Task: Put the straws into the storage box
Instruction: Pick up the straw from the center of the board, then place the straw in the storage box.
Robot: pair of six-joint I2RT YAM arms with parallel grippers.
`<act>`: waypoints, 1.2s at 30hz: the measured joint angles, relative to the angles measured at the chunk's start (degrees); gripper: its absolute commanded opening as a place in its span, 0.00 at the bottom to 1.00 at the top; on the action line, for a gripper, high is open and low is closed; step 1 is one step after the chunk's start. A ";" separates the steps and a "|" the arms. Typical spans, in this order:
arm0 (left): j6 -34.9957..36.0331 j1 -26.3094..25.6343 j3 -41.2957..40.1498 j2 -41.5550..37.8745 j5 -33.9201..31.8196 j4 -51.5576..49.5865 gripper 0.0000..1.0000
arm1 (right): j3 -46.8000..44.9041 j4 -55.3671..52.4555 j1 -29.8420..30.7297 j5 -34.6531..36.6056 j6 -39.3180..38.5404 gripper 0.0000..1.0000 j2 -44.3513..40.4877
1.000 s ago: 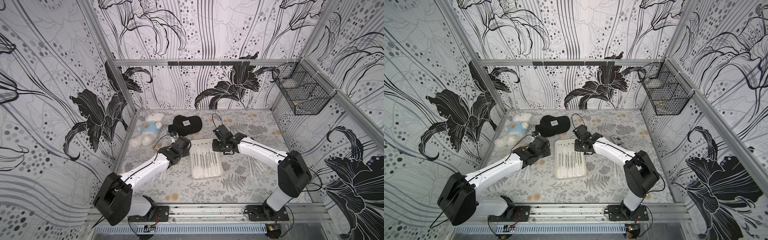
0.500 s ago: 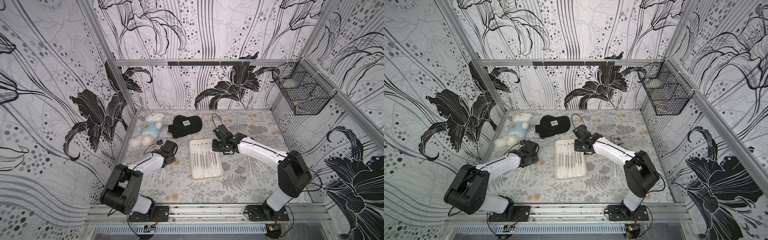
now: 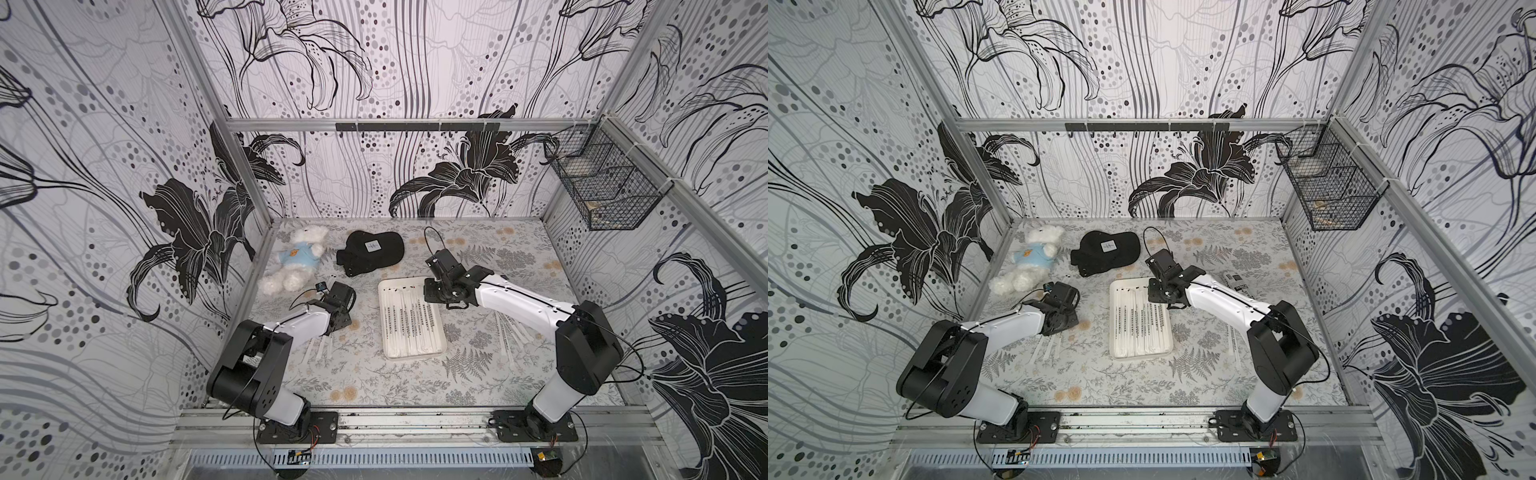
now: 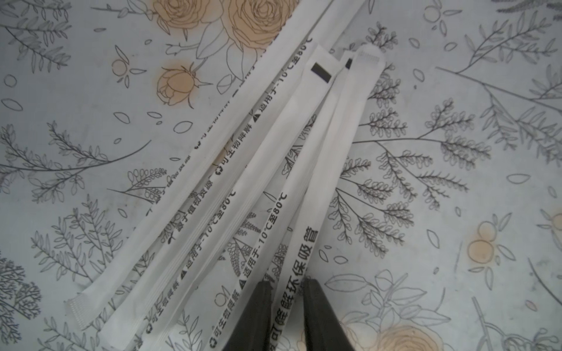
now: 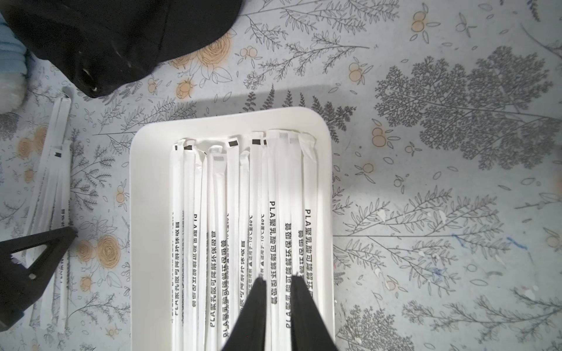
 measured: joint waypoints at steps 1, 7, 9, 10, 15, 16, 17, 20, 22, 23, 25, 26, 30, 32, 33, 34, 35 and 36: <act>0.17 0.00 0.00 0.00 0.15 0.11 0.14 | 0.00 0.04 0.00 0.00 0.00 0.19 0.00; 0.37 -1.49 0.04 -0.50 1.53 0.26 0.08 | 0.00 0.11 0.00 0.02 0.00 0.19 0.00; 0.35 -3.06 0.48 -1.31 1.92 -0.59 0.06 | 0.00 0.11 0.00 0.02 0.00 0.19 0.00; 0.35 -3.96 1.16 -1.86 2.05 -1.38 0.05 | 0.00 0.09 0.00 0.04 0.00 0.19 0.00; -0.07 -8.87 7.19 -5.75 1.57 -4.92 0.05 | -0.02 0.07 -0.09 0.09 -0.02 0.19 -0.13; -0.31 -10.45 8.81 -6.58 1.33 -5.27 0.05 | -0.17 0.09 -0.22 0.09 -0.02 0.19 -0.35; -0.59 -12.33 10.56 -7.32 1.22 -5.42 0.05 | -0.44 0.09 -0.42 0.09 -0.02 0.19 -0.70; -1.86 -18.18 14.91 -7.67 1.64 -4.52 0.05 | -1.11 0.04 -1.49 0.13 -0.04 0.18 -1.73; -2.62 -21.07 16.26 -6.58 2.36 -3.19 0.05 | -1.18 0.07 -2.12 0.28 -0.02 0.18 -1.97; -2.97 -22.36 16.59 -5.53 2.89 -2.32 0.05 | -1.18 0.09 -2.34 0.28 -0.02 0.18 -2.01; -3.63 -23.56 16.79 -2.71 3.69 -0.98 0.04 | -1.18 0.07 -2.40 0.26 -0.02 0.18 -2.01; -3.89 -23.78 16.79 -1.22 3.91 -0.57 0.04 | -1.18 0.07 -2.40 0.26 -0.02 0.18 -2.01; -4.87 -24.09 16.70 4.70 4.72 0.07 0.04 | -1.49 0.07 -2.40 0.26 -0.04 0.18 -2.23; -5.11 -24.13 16.39 6.16 4.96 0.70 0.04 | -1.81 0.04 -2.40 0.26 -0.07 0.18 -2.38; -5.18 -24.13 16.24 6.73 5.05 0.96 0.04 | -1.86 0.02 -2.40 0.26 -0.09 0.18 -2.38; -5.25 -24.13 16.22 7.23 5.09 1.14 0.04 | -1.92 0.04 -2.40 0.26 -0.22 0.18 -2.38; -5.27 -24.13 16.22 7.72 5.11 1.46 0.04 | -1.92 0.04 -2.40 0.26 -0.24 0.18 -2.38; -5.27 -24.15 16.22 8.26 5.14 1.81 0.04 | -1.95 0.07 -2.40 0.26 -0.24 0.18 -2.38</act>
